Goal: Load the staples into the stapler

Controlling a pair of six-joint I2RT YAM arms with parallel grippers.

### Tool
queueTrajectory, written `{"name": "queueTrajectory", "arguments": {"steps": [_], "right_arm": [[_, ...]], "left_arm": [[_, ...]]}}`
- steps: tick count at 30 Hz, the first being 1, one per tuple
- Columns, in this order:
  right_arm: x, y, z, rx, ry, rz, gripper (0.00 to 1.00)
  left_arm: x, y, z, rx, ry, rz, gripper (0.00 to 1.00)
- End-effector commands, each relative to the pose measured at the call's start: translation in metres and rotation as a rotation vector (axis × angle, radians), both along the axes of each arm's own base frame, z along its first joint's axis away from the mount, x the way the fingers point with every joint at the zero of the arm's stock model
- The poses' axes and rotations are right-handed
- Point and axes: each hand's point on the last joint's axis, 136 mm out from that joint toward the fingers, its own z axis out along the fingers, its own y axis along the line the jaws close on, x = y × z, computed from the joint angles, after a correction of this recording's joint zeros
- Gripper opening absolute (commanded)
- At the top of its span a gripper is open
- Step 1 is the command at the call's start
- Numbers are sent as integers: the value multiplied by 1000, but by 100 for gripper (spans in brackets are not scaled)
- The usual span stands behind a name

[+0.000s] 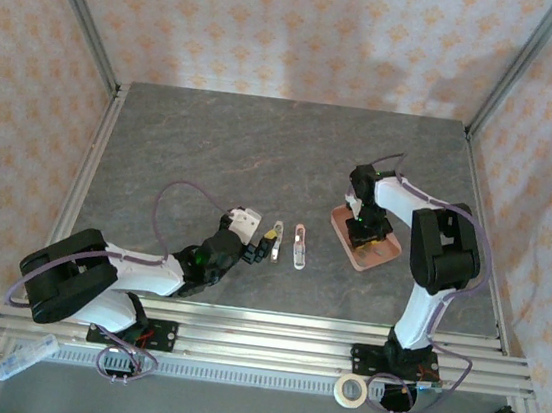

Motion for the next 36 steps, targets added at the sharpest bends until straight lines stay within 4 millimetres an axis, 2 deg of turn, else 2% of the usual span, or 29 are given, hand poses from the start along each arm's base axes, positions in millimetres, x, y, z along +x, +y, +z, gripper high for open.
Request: {"name": "queueTrajectory", "arguments": {"steps": [1,5,10,19,29,36], "right_arm": [[5,-12,-11,-74,-1,-3,33],[2,-19,-17,-117,24,-5,28],[6,-20,-15,-126,10,-12,20],[22,-11,20,-63,-101,-38,16],[21,-11,39,-20,-143,-69,17],[5,-24,20,-98,-38,-21,32]], "left_arm": [[6,1,5,7,-8,12,83],[5,2,3,8,-4,11,82],[5,2,5,8,-8,12,83],[4,4,7,13,-10,13,82],[3,4,9,9,-12,9,82],[2,4,8,12,-11,6,82]]}}
